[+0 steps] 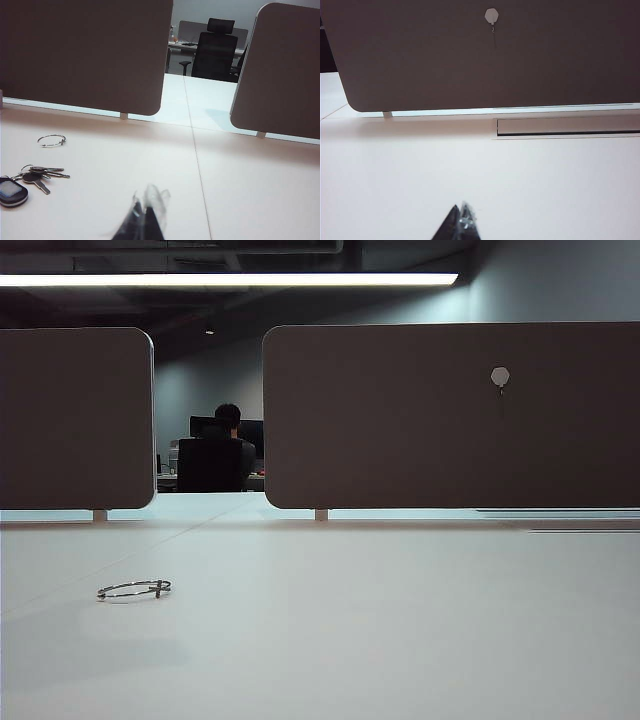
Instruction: Hang the earring on the hook.
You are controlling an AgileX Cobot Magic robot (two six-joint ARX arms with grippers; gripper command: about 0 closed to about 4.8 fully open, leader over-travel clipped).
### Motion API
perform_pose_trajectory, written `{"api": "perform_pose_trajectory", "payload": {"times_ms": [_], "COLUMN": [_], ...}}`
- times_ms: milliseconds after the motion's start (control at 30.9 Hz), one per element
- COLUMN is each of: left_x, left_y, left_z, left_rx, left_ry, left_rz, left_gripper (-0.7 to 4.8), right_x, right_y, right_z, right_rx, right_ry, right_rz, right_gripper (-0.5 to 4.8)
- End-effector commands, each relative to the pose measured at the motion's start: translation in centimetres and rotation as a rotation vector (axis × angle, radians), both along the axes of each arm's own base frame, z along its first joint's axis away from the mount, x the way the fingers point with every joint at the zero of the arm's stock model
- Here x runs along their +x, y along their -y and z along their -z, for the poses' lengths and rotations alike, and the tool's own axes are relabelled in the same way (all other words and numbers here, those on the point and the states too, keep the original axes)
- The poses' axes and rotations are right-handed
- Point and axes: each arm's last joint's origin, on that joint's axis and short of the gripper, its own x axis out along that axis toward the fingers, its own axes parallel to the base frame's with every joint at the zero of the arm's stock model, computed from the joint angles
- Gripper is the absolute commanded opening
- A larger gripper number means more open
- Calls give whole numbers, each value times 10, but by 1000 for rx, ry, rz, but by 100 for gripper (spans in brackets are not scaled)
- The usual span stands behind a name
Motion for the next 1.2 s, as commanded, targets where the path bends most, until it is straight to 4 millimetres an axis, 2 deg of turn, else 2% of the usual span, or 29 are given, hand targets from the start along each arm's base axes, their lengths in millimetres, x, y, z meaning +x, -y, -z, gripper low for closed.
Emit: {"api": "perform_pose_trajectory", "payload": {"times_ms": [32,227,324,389,421,454,486,519,551,681,843,940,1037,1199], "left_x": [0,0,-1,-2,-4,-5,-7,-9,-11,-12,4,17,25,35], "left_y": [1,1,1,1,1,1,1,1,1,3,7,8,8,8], "left_z": [0,3,0,-7,-12,-16,-22,-27,-33,-53,-83,-99,-108,-101], "left_rx": [11,10,9,6,-4,-18,-28,-39,-53,-52,-41,-43,-45,-8], "left_ry": [-5,-44,-25,-6,7,16,27,32,38,46,-23,-64,-95,-214], "left_rz": [29,29,30,30,31,32,34,36,47,102,238,284,289,286], "left_gripper": [-6,-6,2,94,203,303,399,436,453,458,475,479,479,479], "right_x": [0,0,-1,-4,-5,-6,-7,-7,-7,2,38,71,99,143], "right_y": [0,0,-1,-2,-2,-3,-3,-3,-4,-8,-21,-42,-70,-123], "right_z": [3,6,-1,-14,-20,-27,-32,-38,-45,-76,-120,-141,-151,-146], "right_rx": [-2,-3,14,11,11,19,36,57,68,62,7,13,10,-10], "right_ry": [-43,-76,-17,21,36,43,42,41,39,40,-37,-97,-133,-287], "right_rz": [-1,0,-19,-56,-70,-85,-98,-110,-138,-206,-357,-508,-629,-779], "right_gripper": [-6,-6,-3,73,144,264,360,431,463,464,463,463,463,463]}}
